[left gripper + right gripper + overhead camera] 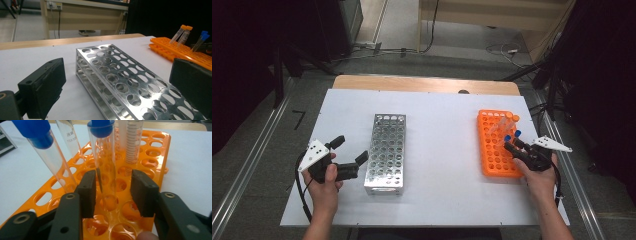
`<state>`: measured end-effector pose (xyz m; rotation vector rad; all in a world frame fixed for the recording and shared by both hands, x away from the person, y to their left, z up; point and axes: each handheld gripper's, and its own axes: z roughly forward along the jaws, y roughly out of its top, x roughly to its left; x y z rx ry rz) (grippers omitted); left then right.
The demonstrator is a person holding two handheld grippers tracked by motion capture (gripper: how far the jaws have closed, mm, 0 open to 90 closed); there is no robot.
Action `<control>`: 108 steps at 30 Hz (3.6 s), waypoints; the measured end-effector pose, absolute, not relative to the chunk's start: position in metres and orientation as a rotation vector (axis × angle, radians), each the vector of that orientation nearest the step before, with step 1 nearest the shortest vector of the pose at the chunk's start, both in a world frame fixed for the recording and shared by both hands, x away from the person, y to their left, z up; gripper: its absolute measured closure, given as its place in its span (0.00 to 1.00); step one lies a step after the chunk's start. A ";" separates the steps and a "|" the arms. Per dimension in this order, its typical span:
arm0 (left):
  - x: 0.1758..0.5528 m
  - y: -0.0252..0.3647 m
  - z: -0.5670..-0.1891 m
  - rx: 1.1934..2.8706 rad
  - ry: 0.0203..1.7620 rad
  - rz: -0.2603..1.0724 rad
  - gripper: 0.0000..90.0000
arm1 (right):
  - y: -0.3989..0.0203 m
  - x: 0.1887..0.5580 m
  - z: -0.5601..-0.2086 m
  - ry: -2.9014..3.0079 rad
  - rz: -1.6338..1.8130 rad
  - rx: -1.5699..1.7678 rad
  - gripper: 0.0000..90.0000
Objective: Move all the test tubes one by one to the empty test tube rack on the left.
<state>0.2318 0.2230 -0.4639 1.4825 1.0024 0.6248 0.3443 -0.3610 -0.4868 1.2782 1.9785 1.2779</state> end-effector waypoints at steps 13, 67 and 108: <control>0.229 0.220 -0.459 1.493 0.994 0.631 0.02 | -0.360 0.343 -0.488 1.961 1.254 1.229 0.72; 0.240 0.133 -0.419 1.644 0.786 0.415 0.01 | -0.271 0.281 -0.427 2.196 1.531 0.899 0.83; 0.257 0.041 -0.420 1.752 0.613 0.143 0.67 | -0.179 0.265 -0.445 2.500 1.587 0.598 0.83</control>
